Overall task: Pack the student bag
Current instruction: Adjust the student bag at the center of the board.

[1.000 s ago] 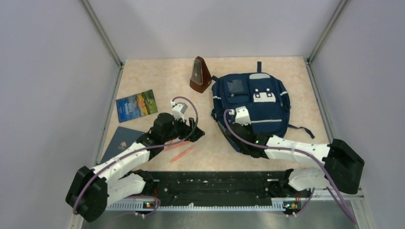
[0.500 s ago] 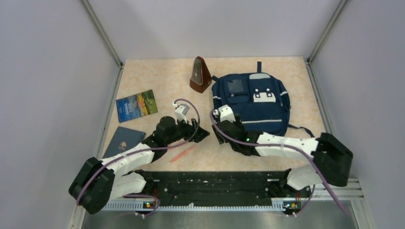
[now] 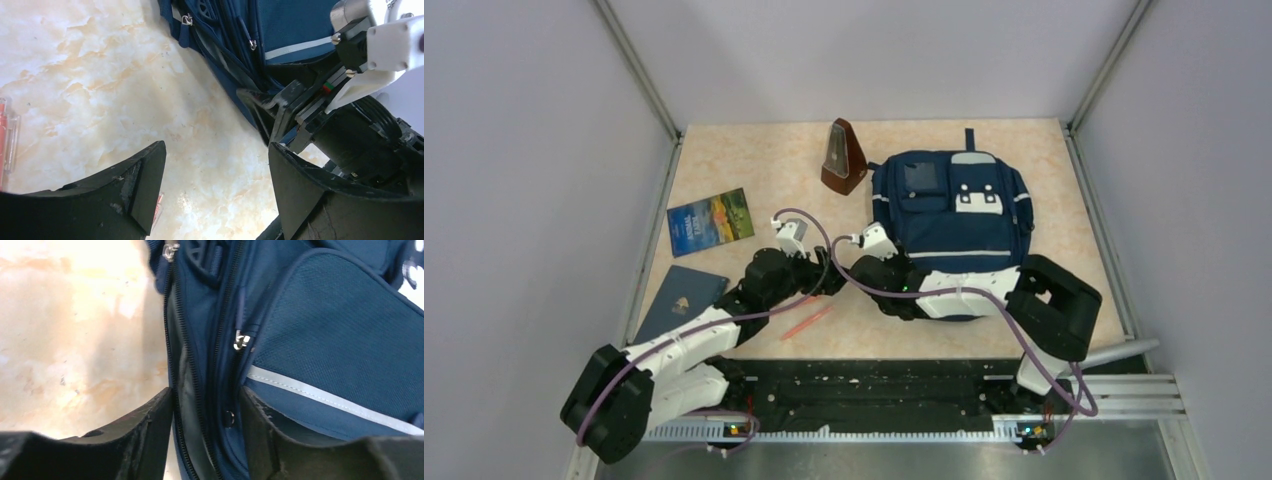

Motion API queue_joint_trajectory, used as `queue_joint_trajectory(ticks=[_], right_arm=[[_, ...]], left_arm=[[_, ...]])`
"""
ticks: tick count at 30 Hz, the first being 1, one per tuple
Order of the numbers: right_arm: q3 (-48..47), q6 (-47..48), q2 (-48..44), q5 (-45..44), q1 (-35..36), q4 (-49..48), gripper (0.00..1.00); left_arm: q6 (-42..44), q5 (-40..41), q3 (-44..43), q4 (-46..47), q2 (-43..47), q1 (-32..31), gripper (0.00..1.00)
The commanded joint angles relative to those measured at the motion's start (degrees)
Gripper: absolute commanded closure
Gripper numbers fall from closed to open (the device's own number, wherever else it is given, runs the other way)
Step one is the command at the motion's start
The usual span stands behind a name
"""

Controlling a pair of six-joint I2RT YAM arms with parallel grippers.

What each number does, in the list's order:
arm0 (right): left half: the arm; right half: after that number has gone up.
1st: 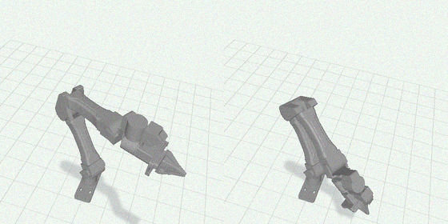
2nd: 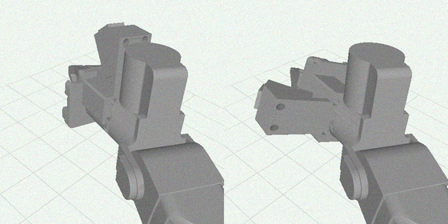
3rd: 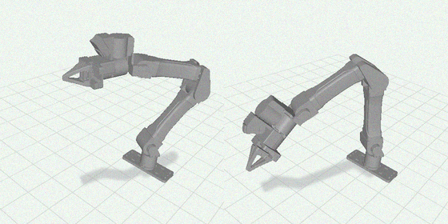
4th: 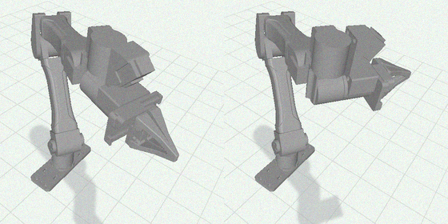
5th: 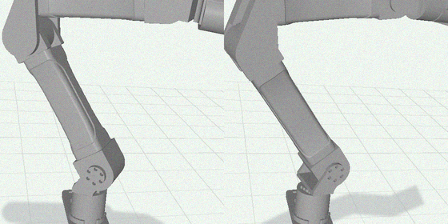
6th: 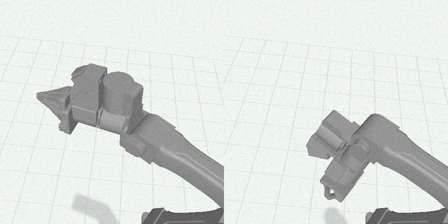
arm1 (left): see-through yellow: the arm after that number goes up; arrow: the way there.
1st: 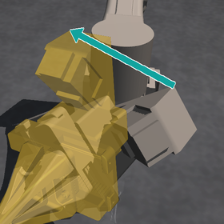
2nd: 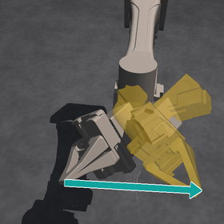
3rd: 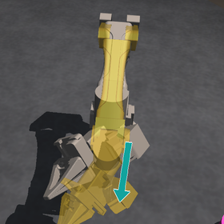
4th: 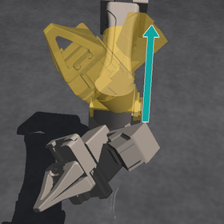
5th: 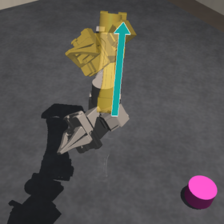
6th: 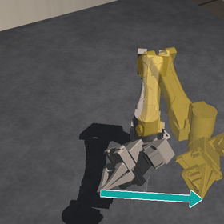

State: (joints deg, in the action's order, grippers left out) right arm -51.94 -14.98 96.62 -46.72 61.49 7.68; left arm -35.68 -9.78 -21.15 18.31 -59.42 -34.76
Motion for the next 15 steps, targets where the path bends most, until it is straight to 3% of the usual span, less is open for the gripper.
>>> queue_joint_trajectory(ticks=[1,7,11,15], right_arm=[[0.81,-4.39,0.49,-4.82,0.25,2.59,0.59],[7.9,-2.52,-10.19,1.54,0.27,-1.22,1.0],[13.41,2.89,-21.73,12.9,0.2,-6.2,1.0],[15.94,6.53,-31.46,21.78,0.21,-5.1,1.0]], left_arm=[[0.35,1.36,0.67,0.84,1.0,-0.16,0.2],[2.97,-3.3,0.65,3.74,-1.52,-0.27,0.21],[5.89,-6.89,0.18,6.34,-3.6,-1.06,0.22],[7.92,-9.9,-0.87,8.06,-4.76,-3.52,0.22]])
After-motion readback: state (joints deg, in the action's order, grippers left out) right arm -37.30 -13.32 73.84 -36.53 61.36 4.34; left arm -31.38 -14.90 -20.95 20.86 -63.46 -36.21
